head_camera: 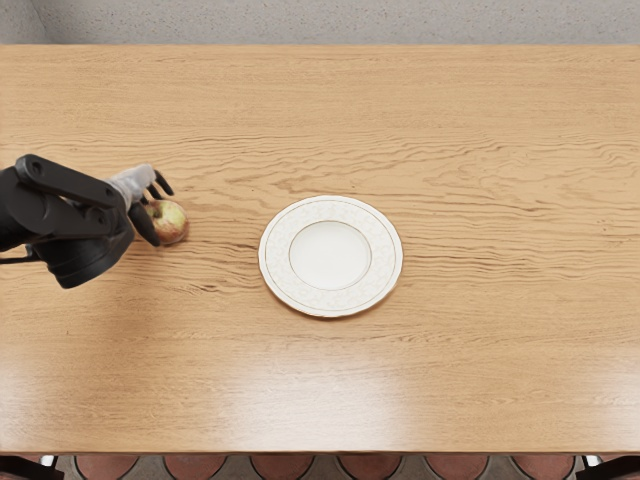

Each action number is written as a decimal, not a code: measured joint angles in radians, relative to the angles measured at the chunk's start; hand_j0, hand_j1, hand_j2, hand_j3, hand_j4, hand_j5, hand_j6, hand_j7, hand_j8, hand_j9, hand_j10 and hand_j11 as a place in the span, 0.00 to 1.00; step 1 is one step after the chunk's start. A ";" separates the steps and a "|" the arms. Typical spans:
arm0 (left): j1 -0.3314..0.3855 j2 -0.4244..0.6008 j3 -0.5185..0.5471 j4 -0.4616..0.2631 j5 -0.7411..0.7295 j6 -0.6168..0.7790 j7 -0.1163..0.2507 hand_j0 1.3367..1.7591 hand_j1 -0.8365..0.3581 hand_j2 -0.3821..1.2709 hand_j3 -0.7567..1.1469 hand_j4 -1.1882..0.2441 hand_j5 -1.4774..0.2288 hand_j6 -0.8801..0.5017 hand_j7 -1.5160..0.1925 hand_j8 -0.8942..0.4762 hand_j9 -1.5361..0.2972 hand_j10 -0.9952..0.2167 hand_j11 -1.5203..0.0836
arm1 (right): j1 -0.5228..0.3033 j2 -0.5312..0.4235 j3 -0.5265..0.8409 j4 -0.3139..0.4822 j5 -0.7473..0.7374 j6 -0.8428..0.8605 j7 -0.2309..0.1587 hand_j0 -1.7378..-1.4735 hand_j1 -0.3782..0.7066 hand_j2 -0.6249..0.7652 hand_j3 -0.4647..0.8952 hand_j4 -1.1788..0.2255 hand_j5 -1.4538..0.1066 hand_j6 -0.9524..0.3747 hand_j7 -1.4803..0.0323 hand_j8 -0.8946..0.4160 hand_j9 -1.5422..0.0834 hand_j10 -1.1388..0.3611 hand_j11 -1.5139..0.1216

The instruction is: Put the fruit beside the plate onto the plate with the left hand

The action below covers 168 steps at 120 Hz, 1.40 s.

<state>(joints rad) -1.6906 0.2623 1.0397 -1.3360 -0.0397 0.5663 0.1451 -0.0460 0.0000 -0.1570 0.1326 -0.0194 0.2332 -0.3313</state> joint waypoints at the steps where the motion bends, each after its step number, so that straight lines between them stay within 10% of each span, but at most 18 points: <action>1: 0.001 0.000 0.000 0.000 0.000 0.000 0.000 0.76 0.60 0.26 0.40 0.55 0.56 0.35 0.58 0.36 0.55 0.49 0.62 | 0.000 0.000 0.000 0.000 0.000 0.000 0.000 0.30 0.03 0.45 0.34 0.84 0.93 0.72 0.98 0.68 0.95 0.76 0.93; 110: 0.028 -0.038 -0.037 0.019 0.000 -0.003 0.000 0.76 0.47 0.36 0.40 0.51 0.42 0.40 0.45 0.38 0.43 0.36 0.48 | 0.000 0.000 0.000 0.000 0.000 0.000 0.000 0.30 0.03 0.45 0.34 0.84 0.93 0.72 0.98 0.68 0.95 0.76 0.93; 168: -0.113 -0.187 -0.194 0.015 -0.028 -0.023 -0.002 0.76 0.48 0.35 0.40 0.49 0.42 0.40 0.45 0.38 0.43 0.31 0.48 | 0.000 0.000 0.000 0.000 0.000 0.000 0.000 0.30 0.03 0.45 0.34 0.84 0.93 0.72 0.98 0.68 0.95 0.76 0.93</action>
<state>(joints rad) -1.8032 0.0750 0.8460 -1.3212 -0.0682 0.5432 0.1429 -0.0460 0.0000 -0.1569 0.1325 -0.0197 0.2332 -0.3313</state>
